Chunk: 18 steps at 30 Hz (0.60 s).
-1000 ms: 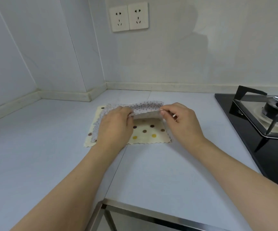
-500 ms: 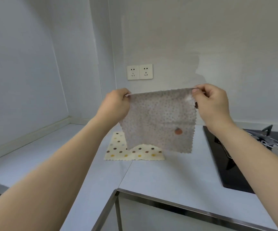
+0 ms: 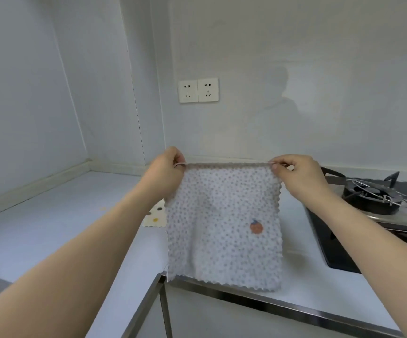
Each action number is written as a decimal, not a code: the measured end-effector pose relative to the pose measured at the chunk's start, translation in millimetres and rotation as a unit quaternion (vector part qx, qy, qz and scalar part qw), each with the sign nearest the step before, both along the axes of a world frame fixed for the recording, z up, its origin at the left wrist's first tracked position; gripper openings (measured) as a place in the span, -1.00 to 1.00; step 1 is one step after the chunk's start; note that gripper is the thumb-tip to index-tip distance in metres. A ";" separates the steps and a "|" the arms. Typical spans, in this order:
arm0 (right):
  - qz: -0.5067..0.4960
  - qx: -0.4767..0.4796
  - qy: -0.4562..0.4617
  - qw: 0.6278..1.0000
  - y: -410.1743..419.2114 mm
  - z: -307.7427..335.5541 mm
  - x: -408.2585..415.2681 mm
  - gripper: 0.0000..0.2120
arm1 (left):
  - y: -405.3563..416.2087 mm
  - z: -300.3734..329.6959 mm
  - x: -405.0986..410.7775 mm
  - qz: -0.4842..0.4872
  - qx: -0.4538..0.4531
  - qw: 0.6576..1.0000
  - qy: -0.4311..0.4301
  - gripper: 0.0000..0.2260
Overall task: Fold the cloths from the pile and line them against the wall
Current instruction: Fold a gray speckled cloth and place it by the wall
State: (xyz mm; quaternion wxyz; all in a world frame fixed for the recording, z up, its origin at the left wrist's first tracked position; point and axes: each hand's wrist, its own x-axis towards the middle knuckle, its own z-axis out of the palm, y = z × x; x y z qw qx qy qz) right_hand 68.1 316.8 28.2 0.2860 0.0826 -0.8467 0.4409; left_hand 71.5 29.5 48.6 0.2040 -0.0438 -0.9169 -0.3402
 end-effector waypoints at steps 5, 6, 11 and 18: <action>0.012 -0.052 -0.039 0.998 -12.0 -25.3 -29.3 -0.84 | -10.0 -44.9 -27.9 0.011 0.036 0.999 -0.007 -0.88; 0.020 -0.058 -0.042 0.997 -14.3 -27.0 -29.1 -0.84 | -10.5 -48.3 -29.0 0.013 0.035 0.999 -0.003 -0.89; 0.039 0.046 -0.035 0.998 -13.3 -55.1 3.4 -0.82 | -14.4 -59.9 -3.9 -0.014 0.032 0.999 0.013 -0.87; 0.063 0.193 -0.091 0.975 -0.7 -105.0 52.6 -0.79 | -14.8 -100.6 62.8 -0.093 -0.069 0.993 -0.031 -0.84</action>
